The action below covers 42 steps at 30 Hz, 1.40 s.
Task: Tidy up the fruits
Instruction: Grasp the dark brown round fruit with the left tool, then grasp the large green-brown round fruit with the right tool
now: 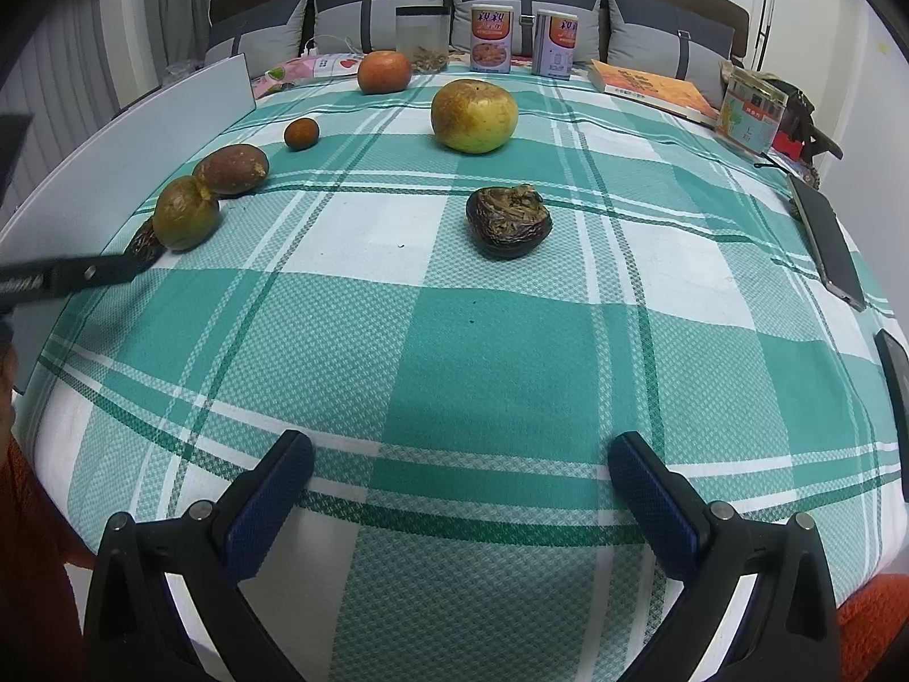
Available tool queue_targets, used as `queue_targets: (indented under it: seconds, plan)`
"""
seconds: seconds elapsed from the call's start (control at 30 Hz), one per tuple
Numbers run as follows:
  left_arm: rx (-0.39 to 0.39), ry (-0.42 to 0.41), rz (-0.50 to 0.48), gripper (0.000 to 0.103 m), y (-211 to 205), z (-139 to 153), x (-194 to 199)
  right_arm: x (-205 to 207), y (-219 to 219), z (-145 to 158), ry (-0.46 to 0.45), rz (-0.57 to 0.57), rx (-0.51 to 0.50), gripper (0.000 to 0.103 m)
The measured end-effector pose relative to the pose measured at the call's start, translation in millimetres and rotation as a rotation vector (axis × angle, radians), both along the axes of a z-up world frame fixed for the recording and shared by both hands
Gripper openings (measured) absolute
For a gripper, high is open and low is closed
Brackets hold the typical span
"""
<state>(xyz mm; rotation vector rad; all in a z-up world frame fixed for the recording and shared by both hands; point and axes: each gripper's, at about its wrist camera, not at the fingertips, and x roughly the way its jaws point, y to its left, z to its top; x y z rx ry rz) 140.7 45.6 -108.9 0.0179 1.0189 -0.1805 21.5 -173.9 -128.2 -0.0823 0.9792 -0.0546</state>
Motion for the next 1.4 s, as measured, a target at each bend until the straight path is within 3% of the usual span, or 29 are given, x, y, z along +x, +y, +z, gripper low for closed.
queue_targets:
  seconds: [0.07,0.13,0.17,0.2,0.37,0.47,0.6,0.8,0.83,0.87,0.97,1.13,1.23,1.4]
  plan:
    - [0.011,-0.005,-0.019,0.086,-3,-2,7,0,0,0,0.001,0.0,0.0,0.103]
    - [0.012,0.023,-0.046,0.051,-6,-8,13,0,0,0,0.003,0.001,0.001,0.103]
    - [0.023,0.017,-0.052,0.05,-6,-10,13,0,0,0,0.004,0.002,0.001,0.103]
    - [0.022,0.008,-0.058,0.041,-7,-9,12,0,0,-1,0.006,0.004,0.002,0.103]
    - [-0.041,0.024,-0.031,0.04,4,-5,-9,14,2,8,0.076,0.004,0.023,0.1]
    - [-0.064,0.052,0.003,0.04,13,-4,-26,37,23,27,0.055,0.087,0.149,0.096]
    - [-0.044,0.078,0.046,0.04,18,-2,-39,92,81,41,0.11,0.249,0.243,0.086]
    - [-0.039,0.11,0.111,0.04,26,2,-40,154,156,22,0.241,0.334,0.138,0.073]
    - [-0.04,0.116,0.115,0.04,27,1,-39,158,160,15,0.27,0.33,0.113,0.057]
    - [-0.041,0.119,0.117,0.04,27,1,-38,160,160,10,0.294,0.318,0.081,0.049]
    - [-0.066,0.12,0.12,0.04,28,6,-40,155,154,16,0.307,0.294,0.088,0.049]
    - [-0.177,0.088,0.105,0.04,36,48,-48,138,138,66,0.283,0.307,0.195,0.049]
    - [-0.259,0.039,0.102,0.04,61,98,-55,141,154,109,0.261,0.361,0.258,0.049]
    - [-0.223,-0.053,0.187,0.04,127,154,-58,148,220,163,0.232,0.496,0.364,0.049]
